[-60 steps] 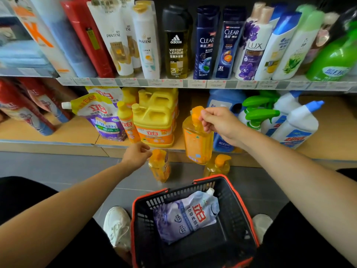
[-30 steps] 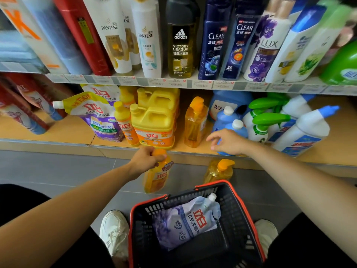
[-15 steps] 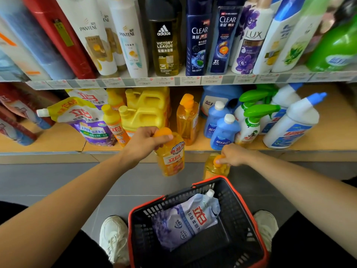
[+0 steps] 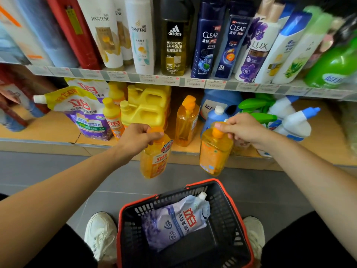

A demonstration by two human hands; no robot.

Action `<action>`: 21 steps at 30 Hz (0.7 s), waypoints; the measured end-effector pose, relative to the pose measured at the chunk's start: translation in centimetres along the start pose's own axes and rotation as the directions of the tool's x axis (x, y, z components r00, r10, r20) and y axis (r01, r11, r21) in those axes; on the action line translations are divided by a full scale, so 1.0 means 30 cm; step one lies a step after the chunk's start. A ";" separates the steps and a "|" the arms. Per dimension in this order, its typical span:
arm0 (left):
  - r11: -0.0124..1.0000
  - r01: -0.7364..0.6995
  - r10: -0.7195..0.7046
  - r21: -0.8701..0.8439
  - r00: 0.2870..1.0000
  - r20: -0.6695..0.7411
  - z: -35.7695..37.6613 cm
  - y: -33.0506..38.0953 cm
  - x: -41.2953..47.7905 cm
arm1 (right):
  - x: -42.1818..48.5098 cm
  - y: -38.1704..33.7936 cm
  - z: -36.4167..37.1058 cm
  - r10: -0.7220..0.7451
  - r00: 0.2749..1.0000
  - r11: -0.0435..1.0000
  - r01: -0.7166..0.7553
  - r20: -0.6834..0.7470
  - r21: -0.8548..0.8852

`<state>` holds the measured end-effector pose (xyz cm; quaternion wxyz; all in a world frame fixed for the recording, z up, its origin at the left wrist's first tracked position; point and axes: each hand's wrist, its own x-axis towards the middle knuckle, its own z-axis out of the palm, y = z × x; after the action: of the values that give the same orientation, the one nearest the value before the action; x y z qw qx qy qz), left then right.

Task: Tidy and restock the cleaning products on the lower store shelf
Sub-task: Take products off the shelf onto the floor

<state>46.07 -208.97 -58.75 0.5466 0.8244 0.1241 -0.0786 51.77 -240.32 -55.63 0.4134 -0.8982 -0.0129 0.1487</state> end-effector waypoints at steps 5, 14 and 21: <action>0.999 0.023 -0.024 -0.022 0.999 -0.027 -0.019 -0.024 -0.002 | 0.016 -0.098 0.027 -0.028 0.998 0.951 0.046 -0.063 0.305; 0.996 0.040 -0.043 -0.082 0.998 -0.042 -0.063 -0.043 -0.013 | 0.144 -0.162 0.167 0.000 0.998 0.886 0.028 -0.061 0.463; 0.995 0.020 -0.024 -0.093 0.999 -0.040 -0.087 -0.053 -0.030 | 0.212 -0.189 0.235 0.093 0.995 0.713 -0.092 0.035 0.696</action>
<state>44.73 -206.06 -58.90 0.5805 0.7983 0.1481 -0.0617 56.46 -230.46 -57.34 0.7126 -0.6767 0.0892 0.1621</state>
